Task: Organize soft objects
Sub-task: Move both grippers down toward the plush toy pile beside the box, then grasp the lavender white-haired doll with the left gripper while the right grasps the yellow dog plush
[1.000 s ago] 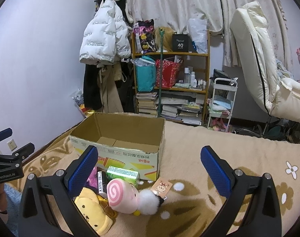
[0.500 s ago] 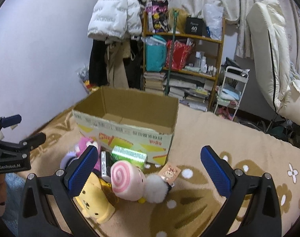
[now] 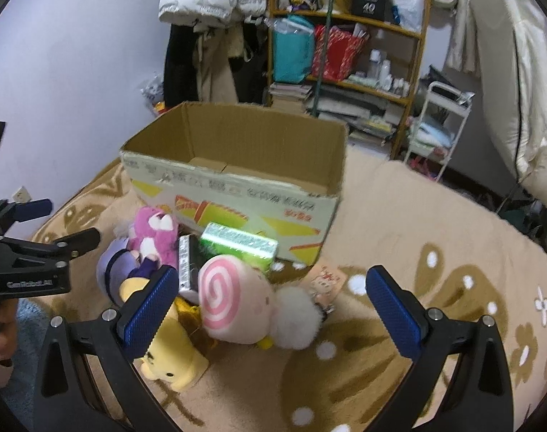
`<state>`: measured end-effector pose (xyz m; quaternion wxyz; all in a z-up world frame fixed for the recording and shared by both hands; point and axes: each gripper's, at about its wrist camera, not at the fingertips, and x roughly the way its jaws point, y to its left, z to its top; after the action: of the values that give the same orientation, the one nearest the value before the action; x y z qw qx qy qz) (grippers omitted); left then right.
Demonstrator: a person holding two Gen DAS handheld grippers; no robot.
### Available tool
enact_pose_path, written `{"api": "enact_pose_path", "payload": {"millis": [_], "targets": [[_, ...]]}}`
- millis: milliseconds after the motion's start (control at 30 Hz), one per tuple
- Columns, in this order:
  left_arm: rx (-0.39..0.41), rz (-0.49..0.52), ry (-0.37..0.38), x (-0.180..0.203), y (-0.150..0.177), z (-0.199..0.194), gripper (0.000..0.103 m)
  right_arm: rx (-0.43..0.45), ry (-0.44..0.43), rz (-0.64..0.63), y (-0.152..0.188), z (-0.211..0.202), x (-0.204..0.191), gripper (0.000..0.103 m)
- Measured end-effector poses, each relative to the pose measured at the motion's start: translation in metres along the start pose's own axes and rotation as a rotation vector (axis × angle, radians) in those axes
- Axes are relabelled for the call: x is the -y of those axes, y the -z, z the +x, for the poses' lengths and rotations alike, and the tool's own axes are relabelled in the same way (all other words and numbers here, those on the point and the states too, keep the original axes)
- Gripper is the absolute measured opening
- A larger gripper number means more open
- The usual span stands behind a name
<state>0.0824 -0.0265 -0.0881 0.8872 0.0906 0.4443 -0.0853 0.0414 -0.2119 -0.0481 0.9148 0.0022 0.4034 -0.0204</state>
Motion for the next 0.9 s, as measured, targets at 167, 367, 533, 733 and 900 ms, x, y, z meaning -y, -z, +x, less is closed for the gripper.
{"api": "enact_pose_path", "payload": {"millis": [167,367,533,733,900], "targets": [[-0.067,-0.018,0.05,0.0,-0.001,0.015,0.099,-0.052,-0.065,-0.032,0.0,0.011,-0.009,0.103],[-0.146,-0.041,0.12,0.002,0.001,0.034,0.099,-0.102,-0.127,-0.084,0.007,0.018,-0.03,0.103],[-0.185,-0.02,0.16,0.01,0.004,0.045,0.099,-0.167,-0.18,-0.134,0.012,0.029,-0.046,0.092],[-0.224,-0.02,0.2,0.015,0.006,0.057,0.099,-0.242,-0.232,-0.237,0.022,0.048,-0.074,0.087],[-0.256,-0.073,0.243,0.009,0.007,0.067,0.099,-0.286,-0.24,-0.263,0.027,0.066,-0.088,0.088]]}}
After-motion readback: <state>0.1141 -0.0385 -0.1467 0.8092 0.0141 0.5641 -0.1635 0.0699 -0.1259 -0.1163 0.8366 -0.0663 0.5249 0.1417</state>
